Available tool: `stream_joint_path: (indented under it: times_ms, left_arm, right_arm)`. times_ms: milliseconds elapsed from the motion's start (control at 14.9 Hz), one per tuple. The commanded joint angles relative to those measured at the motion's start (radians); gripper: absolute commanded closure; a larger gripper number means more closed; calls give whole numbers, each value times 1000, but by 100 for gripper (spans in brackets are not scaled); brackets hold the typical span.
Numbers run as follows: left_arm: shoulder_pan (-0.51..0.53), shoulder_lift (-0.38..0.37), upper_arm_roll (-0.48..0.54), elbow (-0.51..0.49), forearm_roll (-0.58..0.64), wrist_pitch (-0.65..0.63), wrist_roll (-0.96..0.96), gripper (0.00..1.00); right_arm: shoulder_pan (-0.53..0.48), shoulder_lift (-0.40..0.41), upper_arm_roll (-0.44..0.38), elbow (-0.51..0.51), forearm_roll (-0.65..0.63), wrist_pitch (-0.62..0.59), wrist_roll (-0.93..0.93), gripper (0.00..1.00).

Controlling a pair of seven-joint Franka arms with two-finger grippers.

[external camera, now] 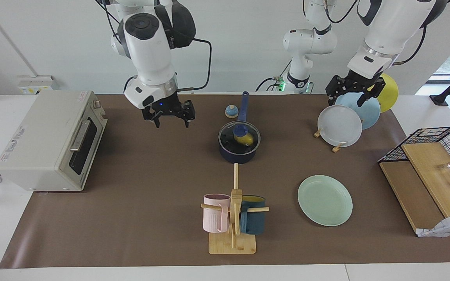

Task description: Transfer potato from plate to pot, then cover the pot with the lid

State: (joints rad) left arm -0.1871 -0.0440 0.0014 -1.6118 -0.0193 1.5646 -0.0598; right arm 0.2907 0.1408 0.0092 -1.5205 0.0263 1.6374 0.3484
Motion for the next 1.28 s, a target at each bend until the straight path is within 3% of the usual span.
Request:
stream_joint_path:
  times_ms: [0,134,269,538,1209]
  left_arm:
    - [15,-8,-9,0,4,9,2,0]
    - [17,-8,-9,-2,4,8,3,0]
    - [15,-10,-9,-3,4,5,1,0]
    - [15,-13,-9,-7,4,5,1,0]
    - [17,-13,-8,-7,4,6,0,0]
  right_arm:
    - [-71,-61,14,-17,4,-79,-78,0]
    - [-103,-93,12,-49,-5,-126,-127,0]
    - [-136,-115,12,-98,-5,-95,-134,0]
    - [-194,-131,9,-104,-5,-114,-244,0]
    - [-231,-179,-31,-107,-34,-143,-249,0]
